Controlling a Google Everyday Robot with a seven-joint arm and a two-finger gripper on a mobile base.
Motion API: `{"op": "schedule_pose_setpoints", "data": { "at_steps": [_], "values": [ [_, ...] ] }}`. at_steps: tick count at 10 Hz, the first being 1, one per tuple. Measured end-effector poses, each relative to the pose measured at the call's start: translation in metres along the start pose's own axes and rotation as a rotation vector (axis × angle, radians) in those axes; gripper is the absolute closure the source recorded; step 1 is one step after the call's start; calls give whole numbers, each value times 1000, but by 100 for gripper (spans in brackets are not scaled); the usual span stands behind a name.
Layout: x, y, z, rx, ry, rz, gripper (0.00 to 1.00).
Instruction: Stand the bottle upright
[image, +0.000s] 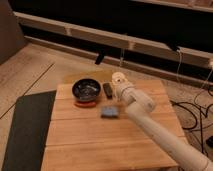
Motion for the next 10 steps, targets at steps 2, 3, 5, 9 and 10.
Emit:
{"op": "schedule_pose_setpoints", "data": {
  "at_steps": [2, 3, 5, 9, 10],
  "values": [
    [8, -15, 5, 32, 18, 15, 100],
    [11, -24, 9, 48, 29, 23, 100],
    [14, -27, 14, 55, 45, 32, 87],
    [26, -18, 21, 42, 89, 49, 46],
    [27, -17, 22, 41, 95, 52, 36]
  ]
}}
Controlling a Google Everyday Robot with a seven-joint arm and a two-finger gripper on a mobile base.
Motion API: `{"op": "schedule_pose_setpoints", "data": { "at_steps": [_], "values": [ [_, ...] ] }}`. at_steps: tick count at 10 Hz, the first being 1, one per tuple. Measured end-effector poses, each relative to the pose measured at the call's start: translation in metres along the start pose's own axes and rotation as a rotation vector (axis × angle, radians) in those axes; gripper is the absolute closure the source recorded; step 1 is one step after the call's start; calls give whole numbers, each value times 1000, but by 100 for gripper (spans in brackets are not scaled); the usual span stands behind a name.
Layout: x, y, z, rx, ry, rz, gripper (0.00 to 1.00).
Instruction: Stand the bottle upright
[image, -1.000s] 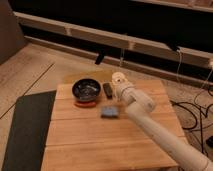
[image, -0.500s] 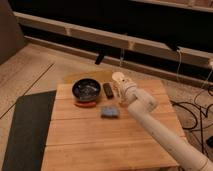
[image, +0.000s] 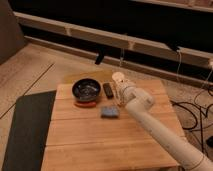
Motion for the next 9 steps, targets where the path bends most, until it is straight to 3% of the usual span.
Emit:
{"op": "schedule_pose_setpoints", "data": {
  "at_steps": [2, 5, 9],
  "values": [
    [-1, 0, 0, 2, 4, -6, 20],
    [-3, 4, -1, 0, -2, -47, 20],
    [-3, 4, -1, 0, -2, -47, 20]
  ]
}}
